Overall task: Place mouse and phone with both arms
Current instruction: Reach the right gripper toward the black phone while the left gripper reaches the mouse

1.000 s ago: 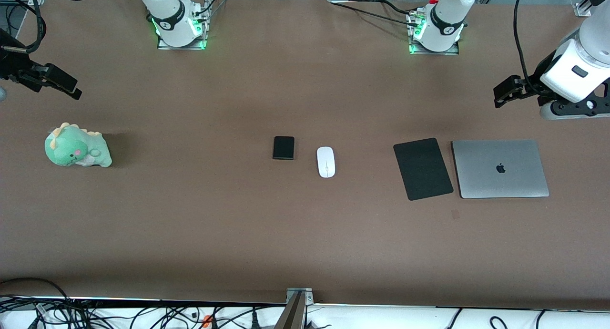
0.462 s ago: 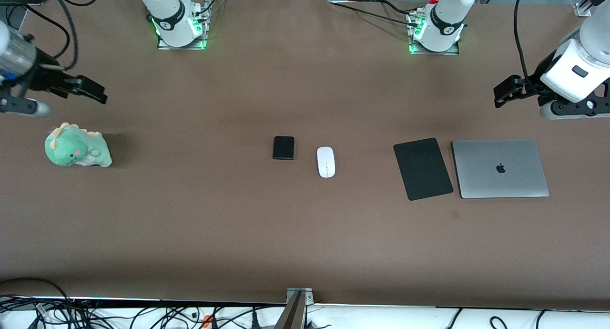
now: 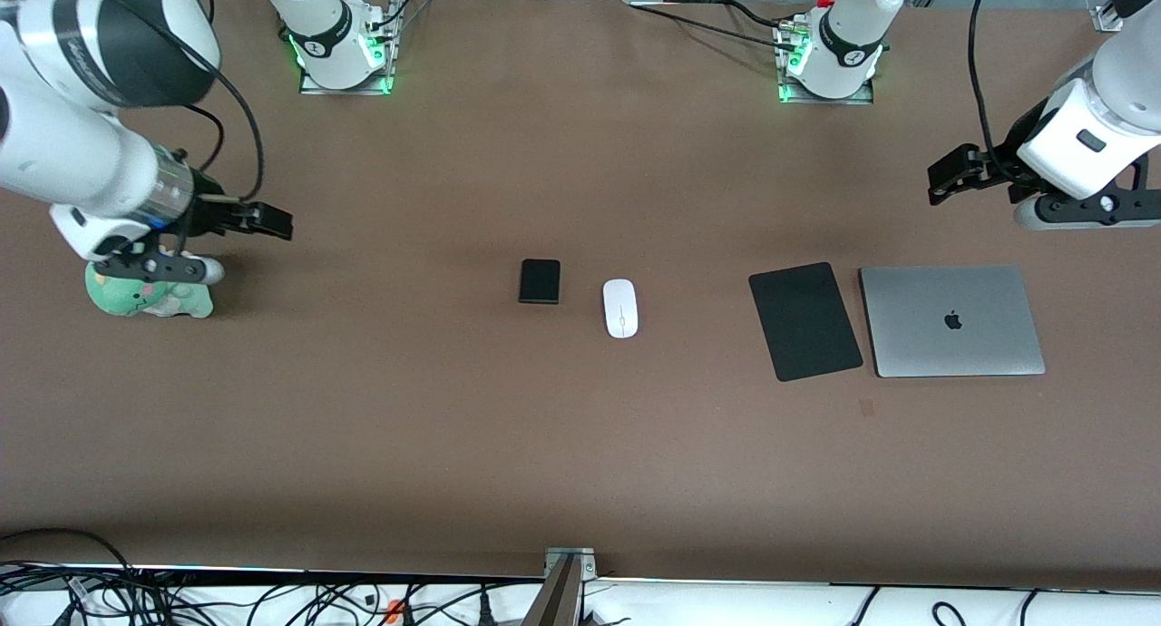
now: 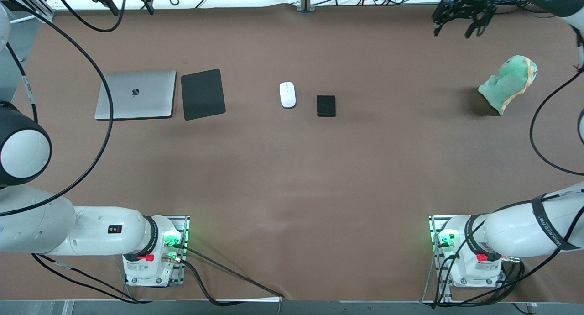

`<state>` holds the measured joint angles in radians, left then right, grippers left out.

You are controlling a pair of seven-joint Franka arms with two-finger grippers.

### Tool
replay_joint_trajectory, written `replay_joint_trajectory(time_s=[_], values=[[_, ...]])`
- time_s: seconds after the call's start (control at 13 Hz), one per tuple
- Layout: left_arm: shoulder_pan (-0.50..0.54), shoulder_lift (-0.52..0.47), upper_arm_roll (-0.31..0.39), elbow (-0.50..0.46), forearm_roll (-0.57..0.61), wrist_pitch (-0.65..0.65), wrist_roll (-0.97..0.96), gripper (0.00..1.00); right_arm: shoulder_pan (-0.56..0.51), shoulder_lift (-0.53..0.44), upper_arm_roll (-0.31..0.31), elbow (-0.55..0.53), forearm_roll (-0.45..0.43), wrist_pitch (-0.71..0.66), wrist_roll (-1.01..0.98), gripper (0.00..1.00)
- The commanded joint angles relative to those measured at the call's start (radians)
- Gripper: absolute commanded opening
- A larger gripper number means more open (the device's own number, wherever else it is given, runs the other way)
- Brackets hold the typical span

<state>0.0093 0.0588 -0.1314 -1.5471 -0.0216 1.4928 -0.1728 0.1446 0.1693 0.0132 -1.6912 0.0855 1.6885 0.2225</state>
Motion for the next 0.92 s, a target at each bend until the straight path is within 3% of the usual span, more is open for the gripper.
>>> replay_joint_trajectory(time_s=[0.0, 0.23, 0.62, 0.85], values=[[-0.008, 0.050, -0.008, -0.005, -0.040, 0.029, 0.001, 1.00, 0.029, 0.055, -0.003, -0.002, 0.051, 0.055, 0.009, 1.00], [-0.017, 0.113, -0.060, -0.013, -0.075, 0.078, -0.092, 1.00, 0.099, 0.108, -0.003, -0.028, 0.053, 0.161, 0.050, 1.00], [-0.017, 0.263, -0.217, -0.019, -0.075, 0.252, -0.296, 1.00, 0.255, 0.186, -0.006, -0.088, 0.042, 0.380, 0.237, 1.00], [-0.057, 0.370, -0.248, -0.018, -0.075, 0.392, -0.381, 1.00, 0.308, 0.230, -0.006, -0.111, 0.034, 0.468, 0.270, 1.00]])
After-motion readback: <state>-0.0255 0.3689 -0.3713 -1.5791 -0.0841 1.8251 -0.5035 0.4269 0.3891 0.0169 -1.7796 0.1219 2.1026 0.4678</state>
